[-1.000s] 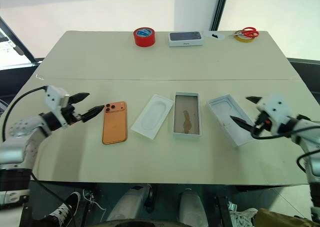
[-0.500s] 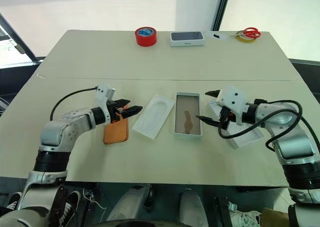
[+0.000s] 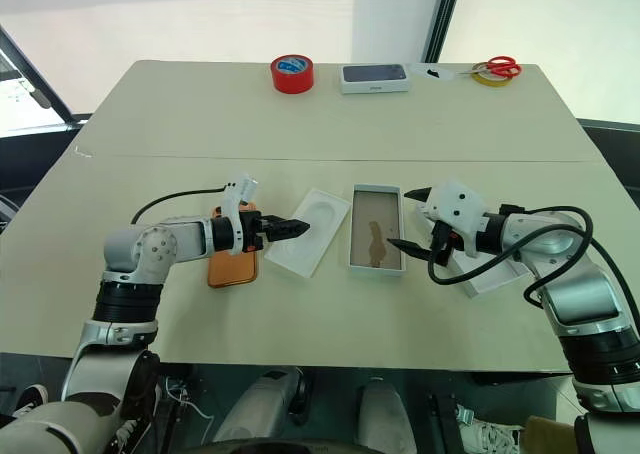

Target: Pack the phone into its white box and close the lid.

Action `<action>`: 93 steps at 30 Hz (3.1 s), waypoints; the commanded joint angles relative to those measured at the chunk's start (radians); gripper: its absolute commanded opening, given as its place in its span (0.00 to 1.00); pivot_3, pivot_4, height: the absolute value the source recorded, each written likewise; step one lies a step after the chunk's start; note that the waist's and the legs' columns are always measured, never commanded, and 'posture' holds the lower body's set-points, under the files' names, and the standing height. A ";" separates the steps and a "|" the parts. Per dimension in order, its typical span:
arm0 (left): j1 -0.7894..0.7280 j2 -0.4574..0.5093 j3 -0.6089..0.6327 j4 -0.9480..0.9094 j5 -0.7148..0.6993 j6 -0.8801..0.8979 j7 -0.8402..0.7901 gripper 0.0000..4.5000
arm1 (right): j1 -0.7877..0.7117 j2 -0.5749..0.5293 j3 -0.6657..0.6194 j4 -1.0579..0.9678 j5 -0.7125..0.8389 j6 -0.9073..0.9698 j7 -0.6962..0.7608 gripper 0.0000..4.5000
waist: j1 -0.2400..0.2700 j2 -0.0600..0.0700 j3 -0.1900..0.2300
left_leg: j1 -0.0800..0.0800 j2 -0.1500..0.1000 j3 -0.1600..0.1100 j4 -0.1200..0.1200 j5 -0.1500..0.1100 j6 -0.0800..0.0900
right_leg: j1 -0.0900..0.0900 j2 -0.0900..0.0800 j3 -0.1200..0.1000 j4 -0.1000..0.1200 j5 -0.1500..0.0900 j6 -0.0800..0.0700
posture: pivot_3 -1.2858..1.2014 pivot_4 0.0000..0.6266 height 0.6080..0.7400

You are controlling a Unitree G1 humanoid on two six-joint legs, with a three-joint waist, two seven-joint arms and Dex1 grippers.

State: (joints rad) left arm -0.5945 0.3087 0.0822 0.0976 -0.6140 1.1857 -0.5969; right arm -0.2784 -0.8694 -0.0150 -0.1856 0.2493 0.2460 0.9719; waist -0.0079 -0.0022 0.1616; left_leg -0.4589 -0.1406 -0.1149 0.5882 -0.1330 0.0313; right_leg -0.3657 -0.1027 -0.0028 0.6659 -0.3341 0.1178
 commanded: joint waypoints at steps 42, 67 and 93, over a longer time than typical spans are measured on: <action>-0.018 -0.205 0.374 -0.032 -0.268 -0.041 0.290 0.00 | -0.173 0.293 0.362 0.186 -0.262 -0.005 -0.002 0.01 | -0.013 -0.005 -0.002 | 0.000 0.002 -0.001 0.002 -0.001 -0.002 | 0.001 0.003 0.000 0.001 0.001 0.003 | 0.52 0.24 1.00; -0.020 -0.262 0.178 0.060 -0.202 -0.209 0.226 0.00 | -0.010 0.152 -0.030 0.071 -0.015 0.058 0.029 0.76 | 0.021 -0.006 -0.001 | -0.001 0.000 0.000 0.003 -0.001 -0.002 | 0.000 0.001 0.000 -0.001 0.002 0.003 | 0.52 0.24 1.00; -0.118 -0.230 0.073 0.254 -0.081 -0.277 0.066 0.44 | 0.031 0.156 -0.044 0.000 0.021 0.063 -0.044 0.78 | 0.019 -0.007 -0.001 | -0.002 0.000 -0.001 0.002 -0.001 -0.002 | -0.001 0.001 0.000 -0.001 0.001 0.003 | 0.52 0.24 1.00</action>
State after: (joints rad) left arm -0.7010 0.0784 0.1618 0.3908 -0.6975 0.9238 -0.5288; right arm -0.2367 -0.7122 -0.0504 -0.1542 0.2574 0.3207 0.9293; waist 0.0110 -0.0089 0.1609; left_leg -0.4613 -0.1406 -0.1154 0.5905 -0.1341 0.0297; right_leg -0.3669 -0.1020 -0.0026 0.6653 -0.3327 0.1207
